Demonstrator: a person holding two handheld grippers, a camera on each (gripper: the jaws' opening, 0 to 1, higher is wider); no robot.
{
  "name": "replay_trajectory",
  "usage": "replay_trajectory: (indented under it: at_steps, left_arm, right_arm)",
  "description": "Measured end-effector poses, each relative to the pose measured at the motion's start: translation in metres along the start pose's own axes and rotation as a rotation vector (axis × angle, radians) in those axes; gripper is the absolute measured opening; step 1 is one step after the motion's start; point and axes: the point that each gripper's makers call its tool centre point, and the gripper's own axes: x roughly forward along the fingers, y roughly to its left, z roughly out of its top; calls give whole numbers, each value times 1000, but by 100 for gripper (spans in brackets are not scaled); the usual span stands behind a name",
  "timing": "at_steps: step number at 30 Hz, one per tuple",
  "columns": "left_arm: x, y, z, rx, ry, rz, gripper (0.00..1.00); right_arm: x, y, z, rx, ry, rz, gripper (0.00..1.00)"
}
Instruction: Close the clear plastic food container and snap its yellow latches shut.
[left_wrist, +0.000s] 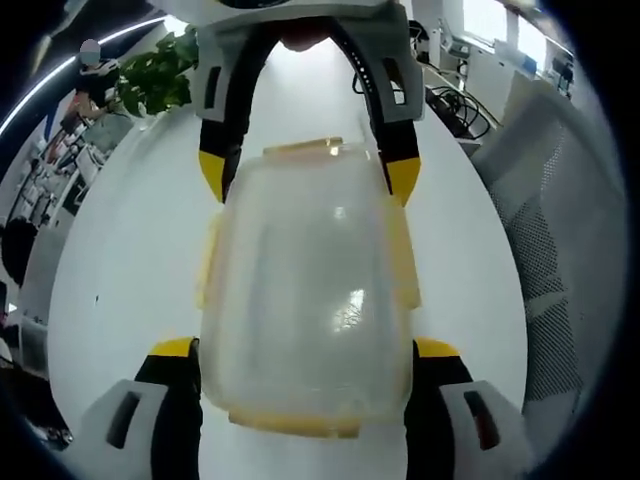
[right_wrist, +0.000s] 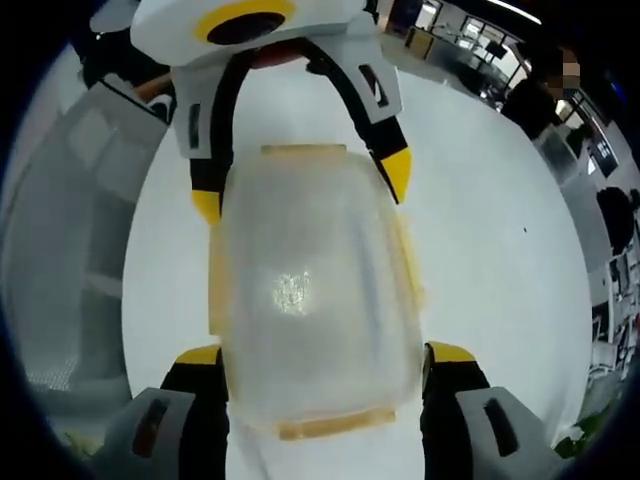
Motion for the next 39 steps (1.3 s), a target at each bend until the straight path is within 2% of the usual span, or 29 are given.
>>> replay_trajectory:
  at_steps: [21, 39]
  left_arm:
    - [-20, -7, -42, -1, 1, -1, 85]
    - [-21, -4, -46, -17, -1, 4, 85]
  right_arm:
    - [19, 14, 43, -5, 3, 14, 81]
    - [21, 11, 47, -14, -1, 24, 81]
